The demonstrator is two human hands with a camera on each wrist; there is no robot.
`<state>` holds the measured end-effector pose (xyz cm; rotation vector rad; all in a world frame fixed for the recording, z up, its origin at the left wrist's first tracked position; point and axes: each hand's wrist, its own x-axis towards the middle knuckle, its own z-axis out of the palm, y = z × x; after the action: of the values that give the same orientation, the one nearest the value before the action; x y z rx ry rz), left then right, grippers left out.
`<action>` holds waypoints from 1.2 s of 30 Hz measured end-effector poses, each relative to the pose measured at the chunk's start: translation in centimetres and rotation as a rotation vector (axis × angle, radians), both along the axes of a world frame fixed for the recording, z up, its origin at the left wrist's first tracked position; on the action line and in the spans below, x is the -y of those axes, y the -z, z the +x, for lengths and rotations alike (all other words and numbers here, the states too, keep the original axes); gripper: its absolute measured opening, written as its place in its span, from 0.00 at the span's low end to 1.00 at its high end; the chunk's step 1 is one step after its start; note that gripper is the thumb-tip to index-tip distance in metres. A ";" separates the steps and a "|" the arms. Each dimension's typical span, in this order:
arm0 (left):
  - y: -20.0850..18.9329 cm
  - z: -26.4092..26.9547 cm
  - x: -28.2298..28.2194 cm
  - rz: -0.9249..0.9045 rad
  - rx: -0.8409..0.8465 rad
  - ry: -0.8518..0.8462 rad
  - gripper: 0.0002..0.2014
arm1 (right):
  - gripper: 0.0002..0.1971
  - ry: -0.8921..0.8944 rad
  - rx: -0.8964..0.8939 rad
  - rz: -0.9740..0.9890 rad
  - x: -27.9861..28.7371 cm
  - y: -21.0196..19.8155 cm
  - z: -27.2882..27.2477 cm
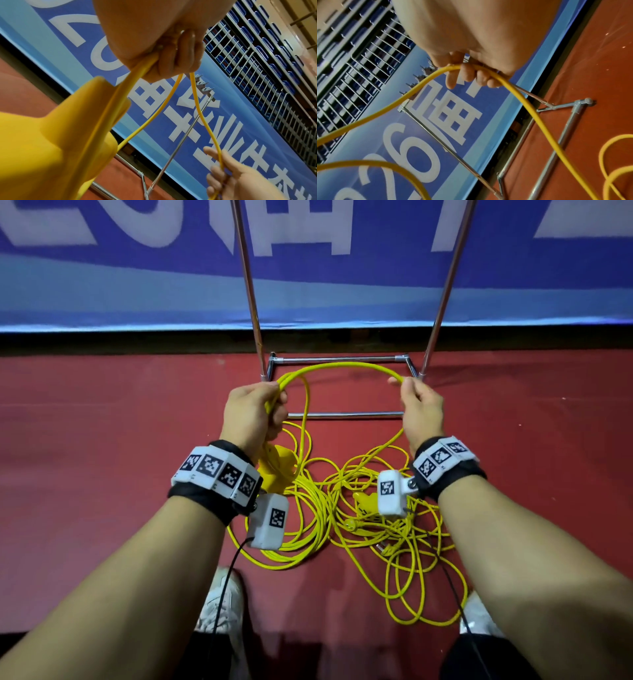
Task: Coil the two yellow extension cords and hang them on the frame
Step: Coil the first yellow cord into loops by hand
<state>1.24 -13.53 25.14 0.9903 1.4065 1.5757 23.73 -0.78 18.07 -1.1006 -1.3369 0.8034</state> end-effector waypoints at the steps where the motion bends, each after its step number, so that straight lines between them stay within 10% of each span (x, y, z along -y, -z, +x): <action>1: 0.0 0.1 0.1 -0.010 -0.013 0.010 0.16 | 0.13 0.020 0.012 0.032 -0.2 -0.5 0.3; 17: 1.2 2.2 0.3 -0.119 -0.064 0.238 0.16 | 0.12 -0.307 0.112 0.132 0.9 -2.8 -2.3; 25: -0.5 2.0 -0.1 0.104 0.030 0.149 0.18 | 0.20 -0.451 0.468 -0.157 2.1 4.4 -1.4; 36: -0.2 1.1 -0.2 0.192 -0.124 -0.008 0.13 | 0.29 -0.189 0.261 -0.221 2.7 3.1 -1.0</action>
<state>2.33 -13.36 25.37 1.2153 1.3614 1.7045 22.72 -3.52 14.99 -1.2997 -1.6172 0.9894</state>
